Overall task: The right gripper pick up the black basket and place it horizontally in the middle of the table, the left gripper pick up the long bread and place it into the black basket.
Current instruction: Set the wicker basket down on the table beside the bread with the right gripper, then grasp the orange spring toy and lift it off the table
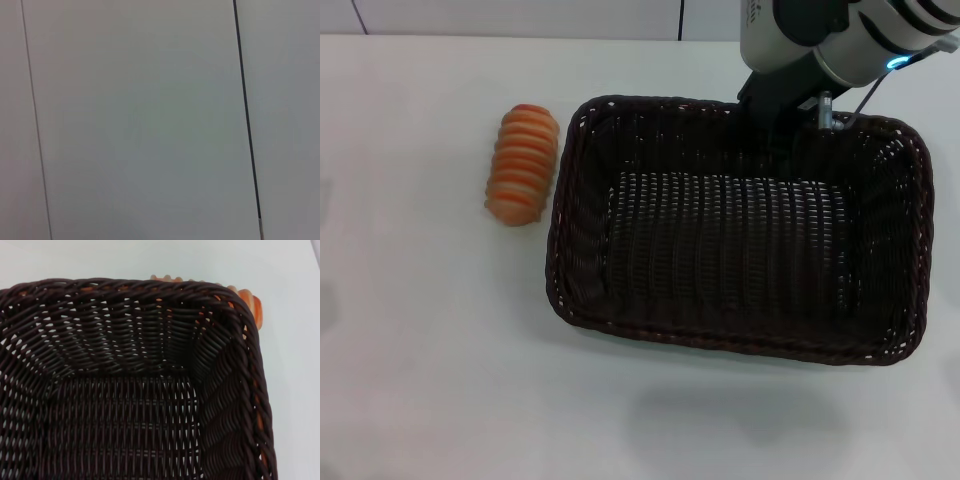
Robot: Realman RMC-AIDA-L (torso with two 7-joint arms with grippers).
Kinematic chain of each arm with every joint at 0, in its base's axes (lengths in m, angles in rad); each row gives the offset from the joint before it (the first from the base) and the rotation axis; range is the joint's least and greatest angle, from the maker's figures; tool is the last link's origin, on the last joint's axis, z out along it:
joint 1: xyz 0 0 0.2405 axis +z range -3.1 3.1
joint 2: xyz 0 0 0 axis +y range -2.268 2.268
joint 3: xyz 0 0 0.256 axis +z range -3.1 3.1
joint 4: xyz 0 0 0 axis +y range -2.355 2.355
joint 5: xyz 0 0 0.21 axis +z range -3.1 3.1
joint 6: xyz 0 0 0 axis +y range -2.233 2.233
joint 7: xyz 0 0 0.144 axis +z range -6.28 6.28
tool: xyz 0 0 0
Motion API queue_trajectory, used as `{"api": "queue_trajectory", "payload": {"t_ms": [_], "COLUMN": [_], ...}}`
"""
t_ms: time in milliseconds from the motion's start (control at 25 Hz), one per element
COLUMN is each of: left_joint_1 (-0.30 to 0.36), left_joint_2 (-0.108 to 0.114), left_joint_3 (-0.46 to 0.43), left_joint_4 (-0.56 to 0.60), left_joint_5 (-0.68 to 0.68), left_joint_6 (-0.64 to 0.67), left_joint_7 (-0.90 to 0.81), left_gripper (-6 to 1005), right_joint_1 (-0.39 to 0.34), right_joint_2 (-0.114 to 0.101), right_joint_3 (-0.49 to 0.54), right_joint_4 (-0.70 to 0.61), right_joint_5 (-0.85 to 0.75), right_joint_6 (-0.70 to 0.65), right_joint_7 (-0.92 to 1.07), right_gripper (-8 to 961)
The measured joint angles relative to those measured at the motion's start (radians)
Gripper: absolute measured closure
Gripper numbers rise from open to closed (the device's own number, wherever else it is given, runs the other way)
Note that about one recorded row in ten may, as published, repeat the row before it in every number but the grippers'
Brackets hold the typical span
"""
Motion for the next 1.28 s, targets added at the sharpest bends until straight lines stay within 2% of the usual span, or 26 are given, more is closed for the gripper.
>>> {"api": "queue_trajectory", "payload": {"t_ms": [160,560,760,880,960,1080,1120,1280], "left_joint_1": [0.000,-0.001,-0.001,-0.003,-0.004,-0.005,-0.007,-0.010], "left_joint_2": [-0.002,-0.004,-0.004,-0.003,-0.003,-0.003,-0.003,-0.002], "left_joint_3": [0.003,0.005,0.005,0.004,0.004,0.004,0.003,-0.010], "left_joint_4": [0.002,0.003,0.002,0.000,0.000,0.000,0.002,0.020], "left_joint_5": [0.004,0.004,0.004,0.004,0.004,0.004,0.004,0.004], "left_joint_6": [0.000,-0.002,-0.002,-0.003,-0.004,-0.003,0.002,0.048], "left_joint_7": [-0.001,-0.002,-0.003,-0.003,-0.003,-0.003,-0.003,-0.011], "left_gripper": [153,153,155,156,156,157,158,159], "right_joint_1": [-0.014,-0.006,-0.022,-0.032,-0.040,-0.073,-0.099,-0.270], "right_joint_2": [0.000,0.003,0.008,0.014,0.017,0.022,0.024,0.038], "right_joint_3": [-0.021,-0.110,-0.120,-0.124,-0.125,-0.123,-0.119,-0.055], "right_joint_4": [0.047,0.070,0.121,0.150,0.175,0.282,0.356,0.722], "right_joint_5": [-0.003,-0.032,-0.076,-0.090,-0.100,-0.113,-0.119,-0.131], "right_joint_6": [0.017,0.010,-0.010,-0.020,-0.033,-0.049,-0.049,-0.081], "right_joint_7": [0.034,0.123,0.152,0.159,0.171,0.215,0.241,0.357], "right_gripper": [779,764,542,453,453,453,452,452]}}
